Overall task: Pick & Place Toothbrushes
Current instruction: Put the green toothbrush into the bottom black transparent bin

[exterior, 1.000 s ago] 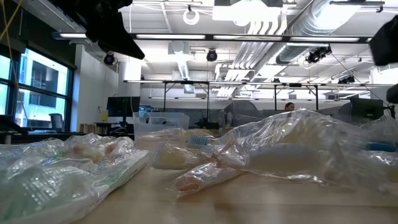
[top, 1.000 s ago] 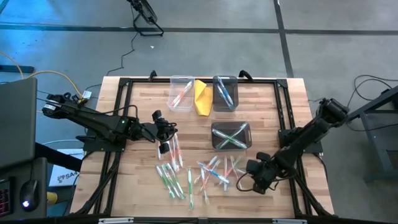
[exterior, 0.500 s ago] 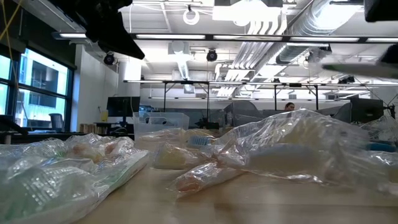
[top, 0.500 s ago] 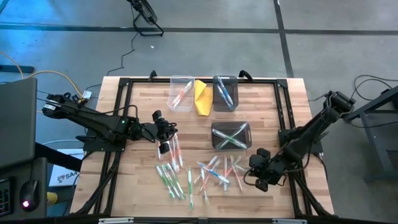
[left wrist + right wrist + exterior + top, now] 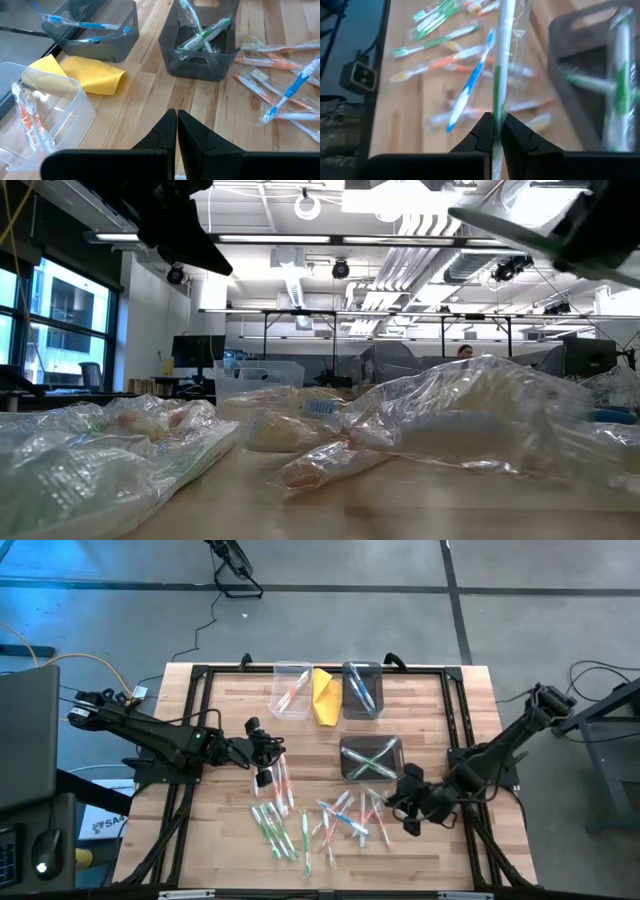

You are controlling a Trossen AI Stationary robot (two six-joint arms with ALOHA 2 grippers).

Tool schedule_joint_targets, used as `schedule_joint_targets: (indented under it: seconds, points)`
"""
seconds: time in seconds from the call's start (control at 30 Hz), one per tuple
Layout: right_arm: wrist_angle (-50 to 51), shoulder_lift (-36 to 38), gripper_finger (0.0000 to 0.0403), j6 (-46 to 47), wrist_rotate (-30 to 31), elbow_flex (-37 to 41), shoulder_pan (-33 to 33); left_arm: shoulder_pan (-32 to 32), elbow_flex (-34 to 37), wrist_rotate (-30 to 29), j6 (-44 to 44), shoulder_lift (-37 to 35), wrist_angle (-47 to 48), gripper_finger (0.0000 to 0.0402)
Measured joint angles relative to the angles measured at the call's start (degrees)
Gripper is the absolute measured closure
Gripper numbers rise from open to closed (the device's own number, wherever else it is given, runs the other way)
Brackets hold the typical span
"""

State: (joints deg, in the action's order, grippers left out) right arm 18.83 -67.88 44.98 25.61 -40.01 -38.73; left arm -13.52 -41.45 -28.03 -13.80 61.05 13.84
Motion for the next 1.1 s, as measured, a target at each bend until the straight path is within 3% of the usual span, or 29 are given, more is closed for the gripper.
schedule_joint_targets:
  seconds: [0.63, 1.1]
  points:
    - [-6.34, 0.0, 0.0391, -23.52, 2.83, 0.0, 19.5, 0.0, 0.0, -0.22, 0.0, 0.01, 0.0, 0.0391]
    - [-0.39, -0.04, 0.0391, -25.65, 0.79, 0.0, 29.13, 0.0, 0.0, -0.17, 0.0, 0.01, 0.0, 0.0391]
